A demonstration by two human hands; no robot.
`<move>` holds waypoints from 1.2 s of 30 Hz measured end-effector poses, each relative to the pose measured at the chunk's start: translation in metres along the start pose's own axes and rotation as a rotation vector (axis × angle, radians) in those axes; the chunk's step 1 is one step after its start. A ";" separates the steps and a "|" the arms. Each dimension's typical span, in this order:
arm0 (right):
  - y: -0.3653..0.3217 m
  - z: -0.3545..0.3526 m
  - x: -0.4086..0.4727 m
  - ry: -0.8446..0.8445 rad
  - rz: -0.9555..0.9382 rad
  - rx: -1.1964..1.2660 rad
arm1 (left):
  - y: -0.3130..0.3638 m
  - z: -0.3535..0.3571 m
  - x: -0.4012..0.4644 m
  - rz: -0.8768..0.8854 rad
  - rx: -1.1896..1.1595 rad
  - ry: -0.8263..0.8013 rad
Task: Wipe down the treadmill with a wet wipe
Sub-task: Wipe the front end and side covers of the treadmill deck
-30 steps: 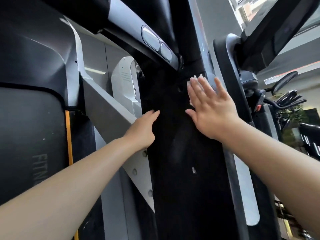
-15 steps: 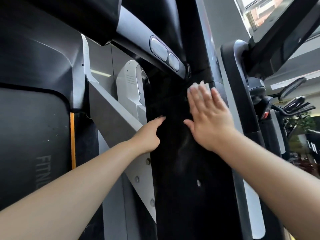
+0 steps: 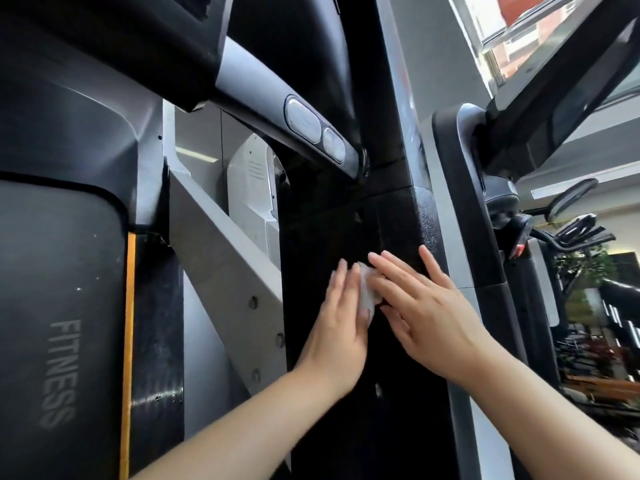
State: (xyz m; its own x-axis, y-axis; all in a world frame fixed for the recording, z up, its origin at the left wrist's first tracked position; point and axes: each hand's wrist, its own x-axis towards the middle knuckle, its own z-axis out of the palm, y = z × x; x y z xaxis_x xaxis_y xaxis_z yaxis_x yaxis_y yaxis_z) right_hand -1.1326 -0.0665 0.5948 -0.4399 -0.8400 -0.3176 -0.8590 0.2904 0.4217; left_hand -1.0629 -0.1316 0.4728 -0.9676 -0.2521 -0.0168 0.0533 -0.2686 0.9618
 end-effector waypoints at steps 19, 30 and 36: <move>0.009 0.017 -0.007 0.395 0.530 0.498 | -0.030 0.055 -0.014 0.112 0.049 0.469; 0.013 0.023 -0.008 0.428 0.512 0.570 | 0.035 0.017 0.107 0.346 0.287 0.122; 0.022 0.014 -0.005 0.398 0.493 0.517 | -0.001 0.028 0.062 0.388 0.325 0.185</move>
State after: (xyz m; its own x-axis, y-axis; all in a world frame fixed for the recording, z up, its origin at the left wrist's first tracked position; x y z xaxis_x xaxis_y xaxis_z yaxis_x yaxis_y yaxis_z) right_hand -1.1531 -0.0498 0.5935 -0.7566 -0.6318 0.1683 -0.6459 0.7623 -0.0419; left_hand -1.1301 -0.1207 0.4791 -0.8306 -0.4433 0.3370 0.2906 0.1712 0.9414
